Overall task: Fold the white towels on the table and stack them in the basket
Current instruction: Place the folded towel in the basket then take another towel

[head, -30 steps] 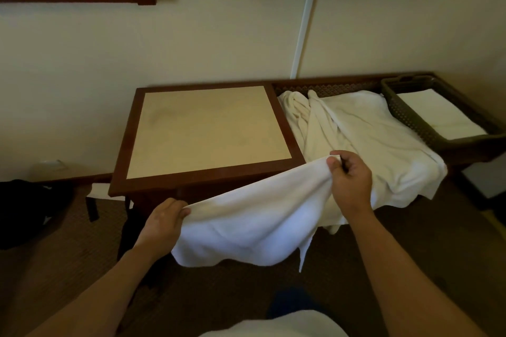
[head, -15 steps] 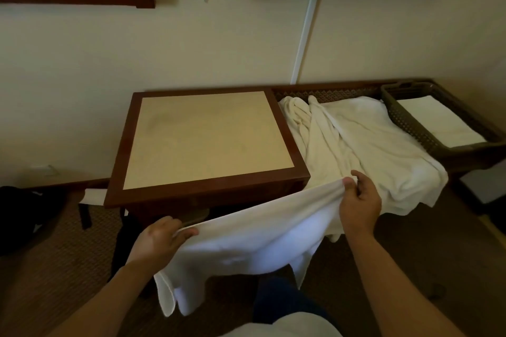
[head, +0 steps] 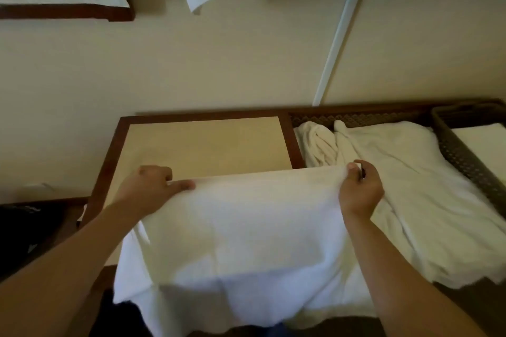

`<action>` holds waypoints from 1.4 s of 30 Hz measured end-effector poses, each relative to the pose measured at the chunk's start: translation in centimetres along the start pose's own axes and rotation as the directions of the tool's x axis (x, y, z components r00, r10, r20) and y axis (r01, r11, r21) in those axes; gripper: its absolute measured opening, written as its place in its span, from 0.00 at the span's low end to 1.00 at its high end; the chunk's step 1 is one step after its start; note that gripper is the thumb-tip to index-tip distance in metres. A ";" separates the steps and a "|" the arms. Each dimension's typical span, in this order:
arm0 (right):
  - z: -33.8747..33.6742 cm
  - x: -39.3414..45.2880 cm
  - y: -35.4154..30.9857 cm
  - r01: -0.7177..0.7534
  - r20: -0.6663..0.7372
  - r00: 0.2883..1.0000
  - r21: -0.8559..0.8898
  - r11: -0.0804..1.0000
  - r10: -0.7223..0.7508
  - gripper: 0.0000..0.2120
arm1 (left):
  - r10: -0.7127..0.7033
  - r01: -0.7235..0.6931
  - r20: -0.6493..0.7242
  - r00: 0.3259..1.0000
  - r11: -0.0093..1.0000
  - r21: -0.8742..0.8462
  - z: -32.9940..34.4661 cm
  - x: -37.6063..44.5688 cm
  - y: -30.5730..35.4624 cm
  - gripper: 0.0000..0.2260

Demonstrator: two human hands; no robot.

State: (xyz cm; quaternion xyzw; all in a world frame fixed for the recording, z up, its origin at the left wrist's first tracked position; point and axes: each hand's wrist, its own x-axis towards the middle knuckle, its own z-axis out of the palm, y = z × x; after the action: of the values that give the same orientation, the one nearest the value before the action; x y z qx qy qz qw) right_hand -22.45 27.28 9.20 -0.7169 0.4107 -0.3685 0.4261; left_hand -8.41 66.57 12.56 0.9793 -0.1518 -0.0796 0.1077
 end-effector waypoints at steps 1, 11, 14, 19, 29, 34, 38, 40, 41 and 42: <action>2.2 1.6 -0.2 0.014 0.033 0.999 -0.019 1.000 -0.013 0.09 | -0.011 0.011 0.024 1.000 1.000 0.009 -0.3 2.6 -0.5 0.32; 22.1 15.5 1.6 0.007 0.232 0.972 -0.132 0.991 0.024 0.11 | -0.018 0.007 0.122 0.992 0.996 0.089 -0.3 25.0 -2.4 0.37; 26.5 18.2 3.2 0.060 0.275 0.961 -0.186 0.981 -0.007 0.11 | -0.015 0.005 0.160 0.987 0.998 0.063 1.1 29.5 -2.8 0.38; 32.2 22.7 5.5 0.093 0.270 0.963 -0.355 0.930 0.006 0.12 | -0.024 0.001 0.196 0.980 0.993 0.118 3.2 35.4 -3.0 0.37; 33.2 17.2 0.1 0.160 0.281 0.960 -0.586 0.794 0.013 0.20 | -0.124 0.165 0.218 0.968 0.970 -0.179 4.1 32.9 -5.9 0.13; 37.9 0.6 -4.6 0.712 0.871 0.464 -0.261 0.652 -0.158 0.25 | -0.255 0.326 0.237 0.938 0.880 -0.345 3.1 30.2 -9.5 0.11; 40.8 -3.4 -4.9 0.758 0.911 0.412 -0.322 0.567 -0.033 0.31 | -0.306 0.458 0.477 0.824 0.855 -0.243 1.0 29.5 -12.0 0.15; 41.0 -3.6 -4.7 0.758 0.895 0.444 -0.355 0.547 -0.034 0.32 | -0.294 0.486 0.604 0.740 0.856 -0.178 -0.1 29.1 -13.4 0.13; 41.0 -3.7 -4.7 0.759 0.893 0.450 -0.364 0.540 -0.031 0.32 | -0.275 0.458 0.634 0.723 0.878 -0.141 -0.5 29.0 -14.3 0.13; 41.0 -3.7 -4.7 0.762 0.891 0.454 -0.370 0.531 -0.030 0.33 | -0.253 0.397 0.640 0.725 0.913 -0.089 -0.9 29.1 -15.2 0.14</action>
State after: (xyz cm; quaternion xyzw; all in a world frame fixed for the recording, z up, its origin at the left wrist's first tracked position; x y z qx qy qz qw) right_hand 13.36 44.69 -2.11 -0.9851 0.0759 0.1012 0.1166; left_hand 23.34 71.70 6.24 0.8920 0.0065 -0.4284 0.1441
